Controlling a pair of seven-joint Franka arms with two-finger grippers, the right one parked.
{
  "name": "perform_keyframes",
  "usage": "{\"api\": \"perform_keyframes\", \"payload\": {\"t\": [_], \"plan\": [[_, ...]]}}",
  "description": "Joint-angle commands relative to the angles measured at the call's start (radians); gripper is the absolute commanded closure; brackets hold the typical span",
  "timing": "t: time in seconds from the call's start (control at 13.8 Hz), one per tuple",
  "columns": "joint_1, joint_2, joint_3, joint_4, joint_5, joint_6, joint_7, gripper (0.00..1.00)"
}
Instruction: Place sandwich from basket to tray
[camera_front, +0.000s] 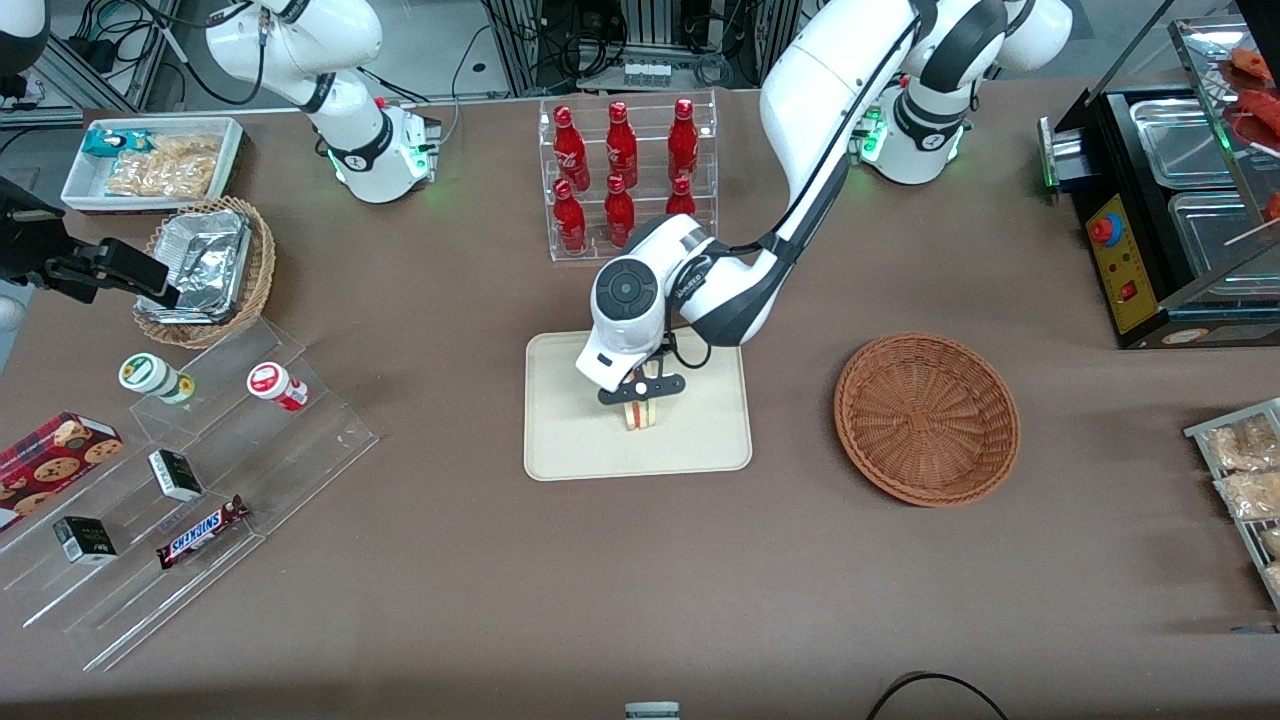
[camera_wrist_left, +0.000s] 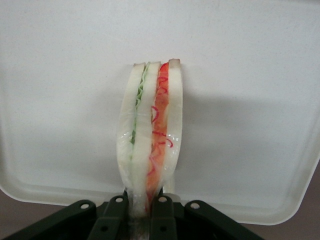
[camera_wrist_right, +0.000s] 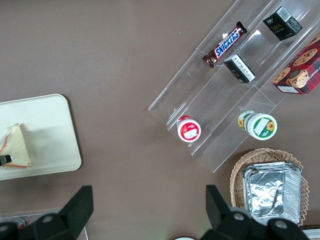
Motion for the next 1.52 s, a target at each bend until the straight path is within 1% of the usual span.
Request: {"api": "perform_keyframes", "payload": {"t": [0.0,0.07,0.15,0.22,0.44,0.58,0.73,0.94,1.09,1.16,1.31,1.45], "plan": [[-0.008,0.016,0.012,0.028,0.004,0.021,0.004,0.86],[-0.009,0.025,0.012,0.028,0.004,0.035,0.003,0.76],[-0.009,0.029,0.012,0.028,0.003,0.043,0.001,0.29],[-0.011,0.027,0.012,0.028,0.004,0.044,-0.002,0.00],[-0.012,-0.003,0.013,0.031,0.009,0.037,-0.003,0.00],[-0.005,-0.057,0.015,0.022,0.009,0.011,-0.008,0.00],[-0.002,-0.114,0.022,0.019,0.009,-0.075,-0.005,0.00],[-0.002,-0.201,0.065,0.019,0.011,-0.225,-0.002,0.00],[0.000,-0.258,0.110,0.018,0.009,-0.346,0.023,0.00],[0.015,-0.287,0.121,0.016,0.008,-0.401,0.079,0.00],[0.095,-0.333,0.125,0.018,-0.006,-0.500,0.150,0.00],[0.149,-0.361,0.125,-0.013,0.003,-0.517,0.185,0.00]]}}
